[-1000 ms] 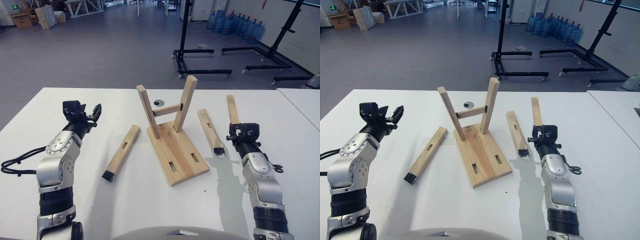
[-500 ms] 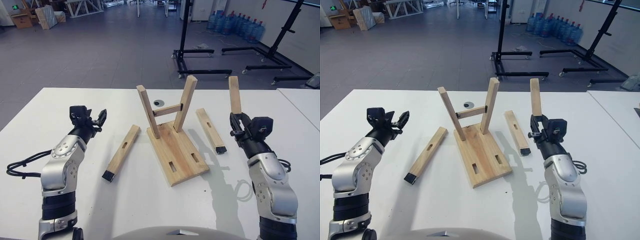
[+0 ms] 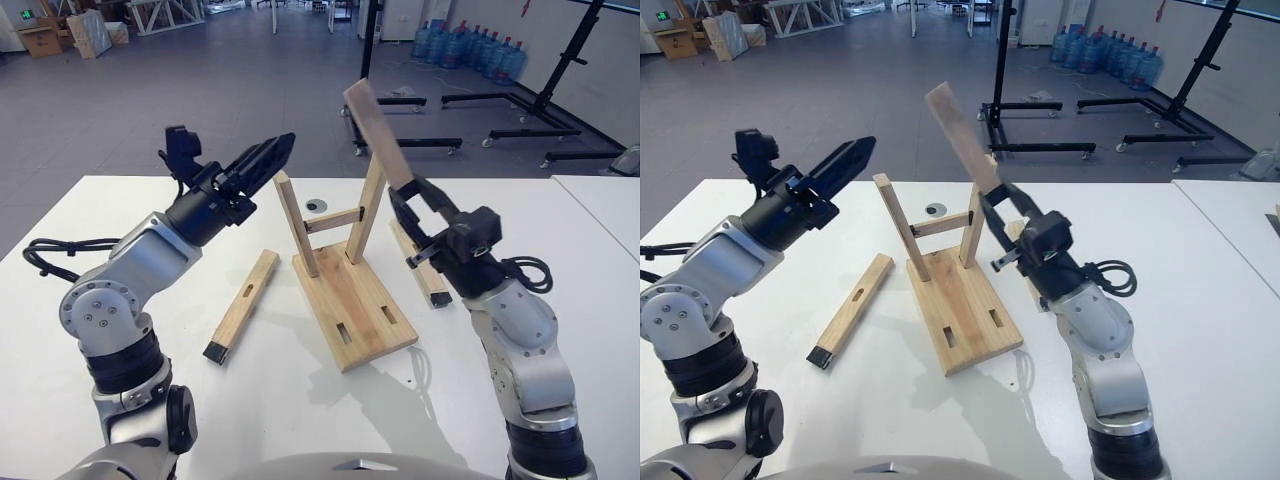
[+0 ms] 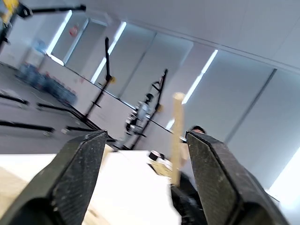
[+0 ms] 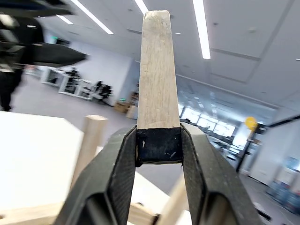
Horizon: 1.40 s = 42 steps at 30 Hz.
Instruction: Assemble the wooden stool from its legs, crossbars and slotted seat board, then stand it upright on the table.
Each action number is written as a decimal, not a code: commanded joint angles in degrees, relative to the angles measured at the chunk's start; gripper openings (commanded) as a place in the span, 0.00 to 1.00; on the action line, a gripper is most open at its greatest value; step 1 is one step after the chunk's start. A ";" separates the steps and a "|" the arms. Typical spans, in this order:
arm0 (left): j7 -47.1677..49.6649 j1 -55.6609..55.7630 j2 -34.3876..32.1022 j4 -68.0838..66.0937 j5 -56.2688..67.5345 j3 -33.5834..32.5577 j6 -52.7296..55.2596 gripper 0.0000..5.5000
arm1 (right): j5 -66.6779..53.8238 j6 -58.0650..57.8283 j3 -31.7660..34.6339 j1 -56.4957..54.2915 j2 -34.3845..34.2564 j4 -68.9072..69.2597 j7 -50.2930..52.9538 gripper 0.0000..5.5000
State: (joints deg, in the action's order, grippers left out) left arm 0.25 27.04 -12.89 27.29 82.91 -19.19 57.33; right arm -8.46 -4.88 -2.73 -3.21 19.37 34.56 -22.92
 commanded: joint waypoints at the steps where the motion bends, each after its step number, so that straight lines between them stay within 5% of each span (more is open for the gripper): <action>1: 4.75 -0.82 0.14 0.71 5.09 3.65 -2.12 0.56 | 1.48 0.10 -3.02 0.44 0.45 0.68 -1.13 0.23; 8: 11.02 0.74 -0.40 0.43 9.50 7.54 -8.20 0.56 | 1.71 -0.23 -6.57 1.99 -0.26 1.70 -1.62 0.23; 25: 10.72 -0.55 -5.46 2.21 8.14 11.39 -13.31 0.08 | -0.85 -3.07 -8.09 3.54 -0.82 2.97 -0.76 0.23; 30: 9.81 -0.67 -5.69 2.85 7.85 11.51 -14.66 0.07 | -0.90 -3.68 -7.85 3.73 -1.04 2.72 -0.62 0.23; 36: 11.51 -0.06 -6.60 1.41 5.29 10.41 -17.14 0.07 | -4.24 -5.97 -7.68 4.59 -1.32 3.58 -1.30 0.40; 42: 10.49 -11.90 -15.86 3.68 6.84 -0.12 -16.17 0.07 | -6.56 -8.03 -0.53 9.69 -1.37 4.29 2.06 0.40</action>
State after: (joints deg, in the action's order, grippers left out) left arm 11.64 21.42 -25.12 30.06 89.51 -15.46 39.76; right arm -13.64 -11.43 -7.20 4.58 17.99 38.82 -22.63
